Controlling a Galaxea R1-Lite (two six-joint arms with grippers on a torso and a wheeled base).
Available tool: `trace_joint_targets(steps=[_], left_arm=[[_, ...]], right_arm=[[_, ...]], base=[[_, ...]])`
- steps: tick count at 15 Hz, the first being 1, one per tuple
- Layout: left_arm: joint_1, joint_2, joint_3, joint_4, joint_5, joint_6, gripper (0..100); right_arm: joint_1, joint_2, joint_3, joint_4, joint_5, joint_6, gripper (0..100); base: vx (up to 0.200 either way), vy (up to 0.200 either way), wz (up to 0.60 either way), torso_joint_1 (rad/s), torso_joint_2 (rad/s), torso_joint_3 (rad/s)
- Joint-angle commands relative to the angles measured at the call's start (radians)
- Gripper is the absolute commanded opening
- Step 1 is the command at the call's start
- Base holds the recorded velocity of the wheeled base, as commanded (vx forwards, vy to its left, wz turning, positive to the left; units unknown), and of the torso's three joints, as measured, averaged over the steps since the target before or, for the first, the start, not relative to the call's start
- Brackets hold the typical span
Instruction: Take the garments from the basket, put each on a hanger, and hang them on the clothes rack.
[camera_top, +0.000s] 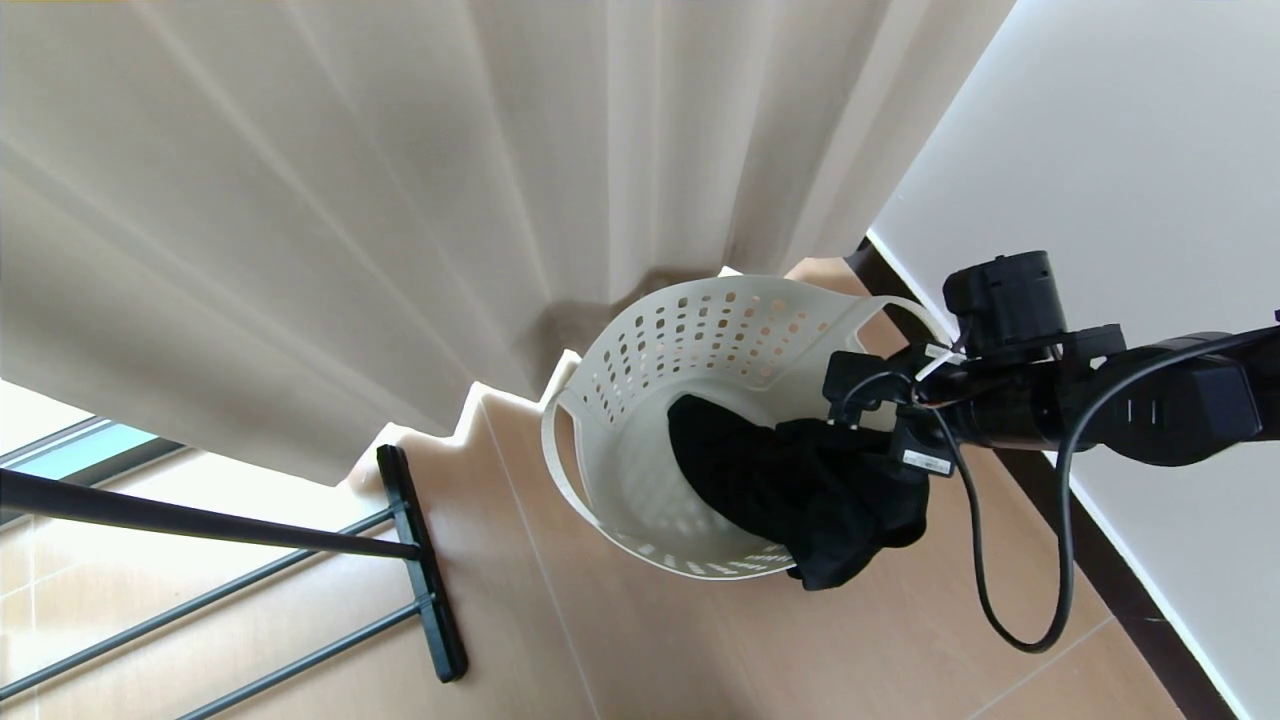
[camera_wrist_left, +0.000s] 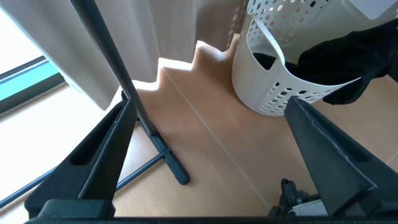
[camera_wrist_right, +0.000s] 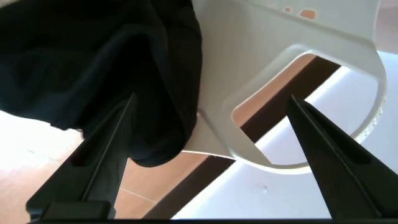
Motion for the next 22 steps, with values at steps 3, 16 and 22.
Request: trace_joint_targets(steps=[3,16,22], left_arm=[[0.000,0.000,0.000,-0.001,0.000,0.000,100],[0.000,0.000,0.000,-0.001,0.000,0.000,100],[0.000,0.000,0.000,-0.001,0.000,0.000,100]], right_arm=[[0.000,0.055,0.004,-0.009,-0.010,0.001,100],[-0.019,0.146,-0.059,-0.096,-0.044,0.042,100],[-0.013,0.155,-0.060,-0.099,-0.010,0.097,100]], base=[[0.000,0.000,0.00,0.000,0.00,0.000],[0.000,0.000,0.00,0.000,0.00,0.000],[0.000,0.000,0.00,0.000,0.00,0.000]])
